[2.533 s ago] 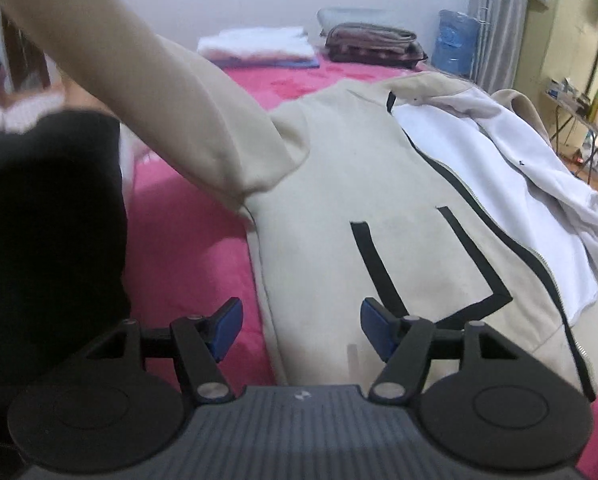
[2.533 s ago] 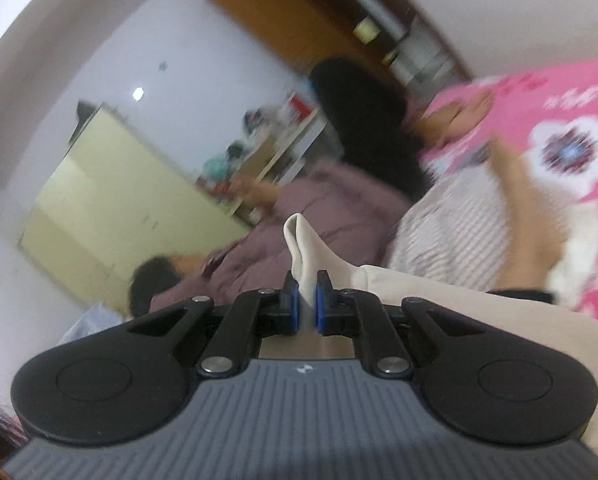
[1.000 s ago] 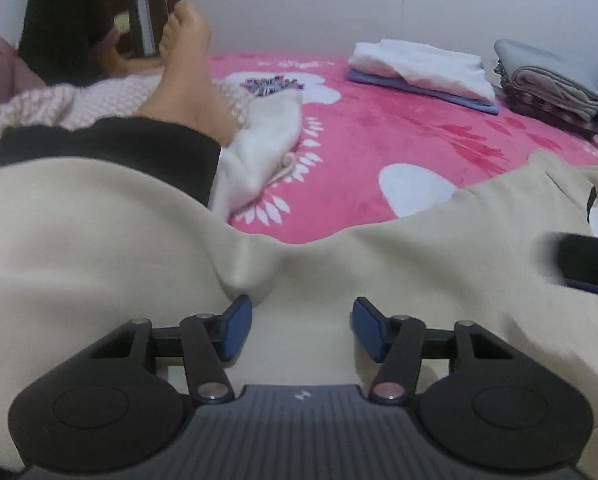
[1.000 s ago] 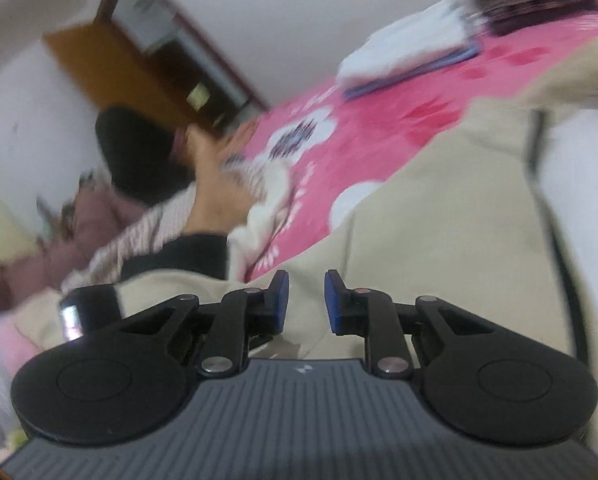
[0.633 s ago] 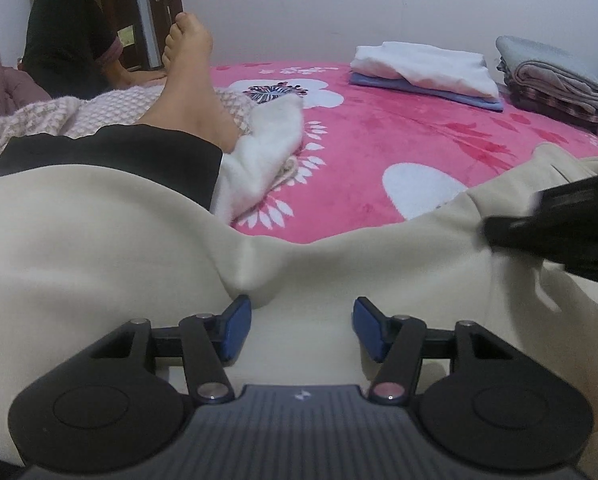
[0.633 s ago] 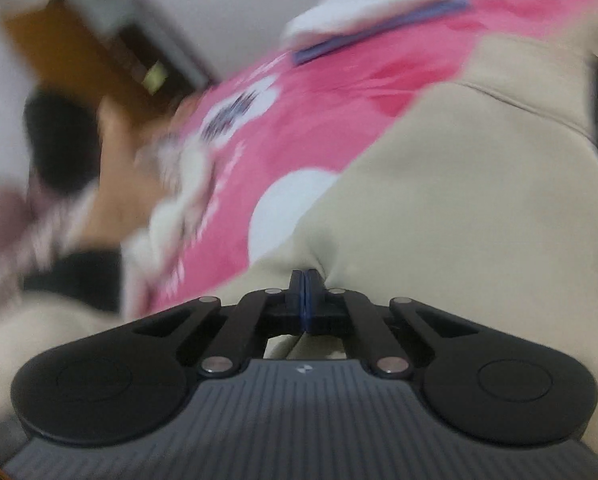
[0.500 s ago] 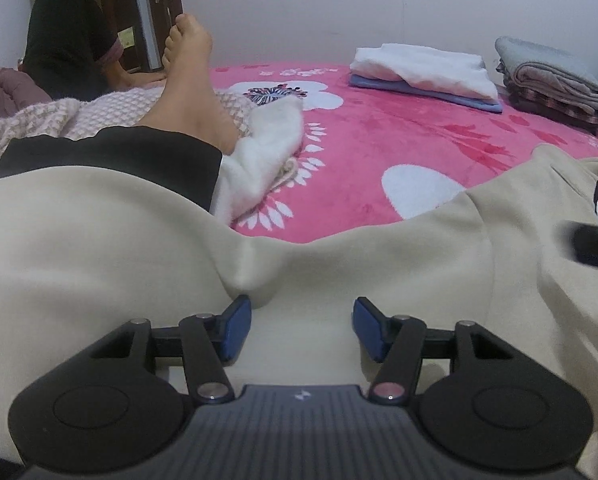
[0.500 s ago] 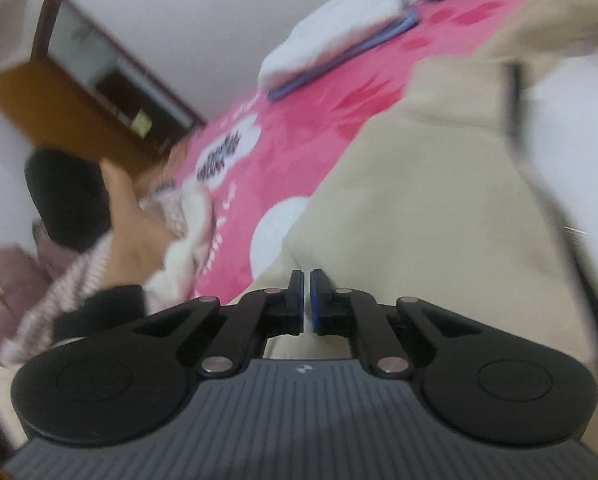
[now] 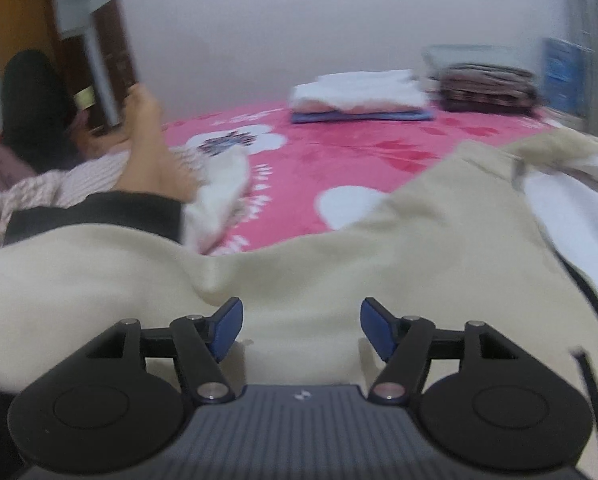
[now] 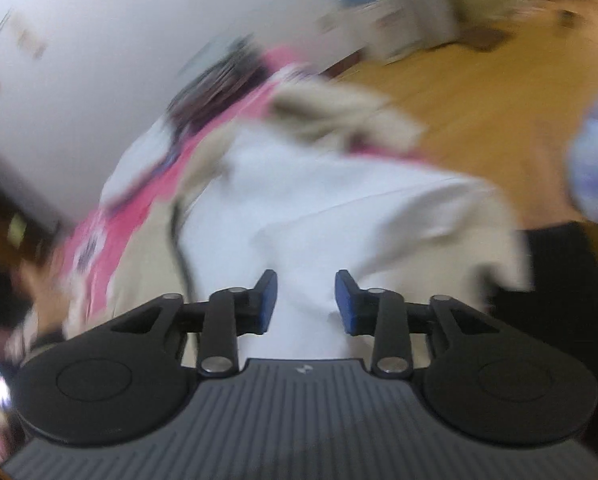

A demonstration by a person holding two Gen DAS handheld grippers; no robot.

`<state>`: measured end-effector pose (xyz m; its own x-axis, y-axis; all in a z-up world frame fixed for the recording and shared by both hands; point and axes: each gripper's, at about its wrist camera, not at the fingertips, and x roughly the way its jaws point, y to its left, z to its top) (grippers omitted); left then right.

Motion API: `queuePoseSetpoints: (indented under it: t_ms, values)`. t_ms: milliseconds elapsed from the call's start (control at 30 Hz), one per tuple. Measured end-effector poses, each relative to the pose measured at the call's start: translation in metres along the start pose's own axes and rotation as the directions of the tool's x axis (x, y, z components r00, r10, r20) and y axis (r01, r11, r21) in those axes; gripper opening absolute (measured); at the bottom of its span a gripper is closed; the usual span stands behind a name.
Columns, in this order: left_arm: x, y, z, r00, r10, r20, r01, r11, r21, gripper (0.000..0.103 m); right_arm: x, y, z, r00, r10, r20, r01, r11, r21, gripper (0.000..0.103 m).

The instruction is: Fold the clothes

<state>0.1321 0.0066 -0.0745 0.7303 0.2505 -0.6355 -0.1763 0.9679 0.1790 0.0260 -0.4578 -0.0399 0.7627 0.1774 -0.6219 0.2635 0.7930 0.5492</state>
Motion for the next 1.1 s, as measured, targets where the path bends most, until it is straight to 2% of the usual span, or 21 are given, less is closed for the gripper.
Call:
queuePoseSetpoints:
  t_ms: [33,67,133,233,433,500,600,700,867,967,1033,1100]
  values:
    - [-0.008,-0.008,-0.002,1.0,-0.03,0.0,0.029,0.999,0.033,0.067,-0.008,-0.015,0.003,1.0,-0.015,0.02,0.014,0.999,0.046,0.046]
    - [-0.016,-0.016,-0.006,0.998,-0.065,-0.001,0.065,0.996,0.064,0.067,-0.01,-0.026,0.004,0.999,-0.027,0.025,0.025,0.996,0.084,0.049]
    - [-0.032,-0.032,-0.014,0.99,-0.139,-0.011,0.14,0.982,0.129,0.068,-0.007,-0.046,0.008,0.999,-0.048,0.017,0.045,0.987,0.151,0.051]
    - [-0.058,-0.059,-0.032,0.968,-0.248,-0.037,0.25,0.943,0.22,0.068,0.008,-0.071,0.013,0.995,-0.091,-0.032,0.096,0.971,0.219,0.053]
    - [-0.083,-0.099,-0.064,0.926,-0.366,-0.097,0.377,0.87,0.317,0.068,0.029,-0.09,0.026,0.986,-0.165,0.005,0.161,0.968,0.19,0.056]
    - [-0.085,-0.108,-0.071,0.927,-0.364,-0.093,0.372,0.86,0.349,0.068,0.036,-0.107,0.036,0.985,-0.171,-0.015,0.17,0.96,0.224,0.058]
    - [-0.08,-0.115,-0.077,0.93,-0.349,-0.112,0.366,0.859,0.359,0.068,0.044,-0.133,0.043,0.985,-0.164,-0.06,0.174,0.93,0.323,0.059]
    - [-0.073,-0.116,-0.08,0.931,-0.337,-0.141,0.365,0.868,0.336,0.068,0.048,-0.155,0.03,0.99,-0.094,-0.101,0.13,0.88,0.457,0.061]
    - [-0.072,-0.116,-0.08,0.932,-0.332,-0.147,0.362,0.875,0.321,0.069,0.044,-0.162,0.018,0.994,-0.002,-0.112,0.065,0.824,0.563,0.066]
    - [-0.072,-0.117,-0.08,0.935,-0.325,-0.143,0.355,0.874,0.331,0.069,0.046,-0.164,0.007,0.988,0.107,-0.111,-0.007,0.754,0.657,0.067]
    - [-0.073,-0.117,-0.08,0.936,-0.322,-0.141,0.352,0.875,0.332,0.069,0.048,-0.159,0.006,0.983,0.155,-0.099,-0.049,0.74,0.671,0.067]
    - [-0.073,-0.117,-0.08,0.937,-0.322,-0.139,0.35,0.875,0.333,0.069,0.054,-0.154,0.006,0.979,0.167,-0.113,-0.047,0.736,0.675,0.067]
